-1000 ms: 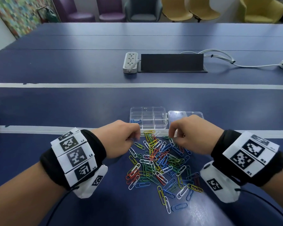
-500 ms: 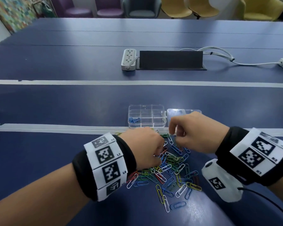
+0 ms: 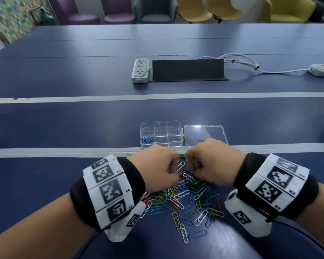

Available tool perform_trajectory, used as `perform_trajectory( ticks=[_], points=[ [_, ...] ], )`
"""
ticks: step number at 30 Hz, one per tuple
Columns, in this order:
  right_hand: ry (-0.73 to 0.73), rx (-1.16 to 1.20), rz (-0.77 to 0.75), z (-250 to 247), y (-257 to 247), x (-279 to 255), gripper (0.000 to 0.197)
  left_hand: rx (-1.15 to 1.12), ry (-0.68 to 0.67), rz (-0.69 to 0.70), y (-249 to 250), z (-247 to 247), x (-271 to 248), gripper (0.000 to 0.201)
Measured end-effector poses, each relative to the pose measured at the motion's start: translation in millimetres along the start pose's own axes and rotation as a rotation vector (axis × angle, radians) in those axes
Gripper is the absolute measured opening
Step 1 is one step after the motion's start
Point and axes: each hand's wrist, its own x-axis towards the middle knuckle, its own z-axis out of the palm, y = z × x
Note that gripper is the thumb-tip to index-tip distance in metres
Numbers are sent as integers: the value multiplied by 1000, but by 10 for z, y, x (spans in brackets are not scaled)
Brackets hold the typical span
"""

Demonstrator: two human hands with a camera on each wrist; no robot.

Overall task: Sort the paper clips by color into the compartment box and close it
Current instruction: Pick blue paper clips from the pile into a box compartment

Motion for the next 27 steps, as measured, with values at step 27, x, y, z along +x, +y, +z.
perform_trajectory(
  ticks=[27],
  points=[
    [-51,123,-80,-212,-311,82,25,56,249,-228,-606,-328,-4,33]
  ],
)
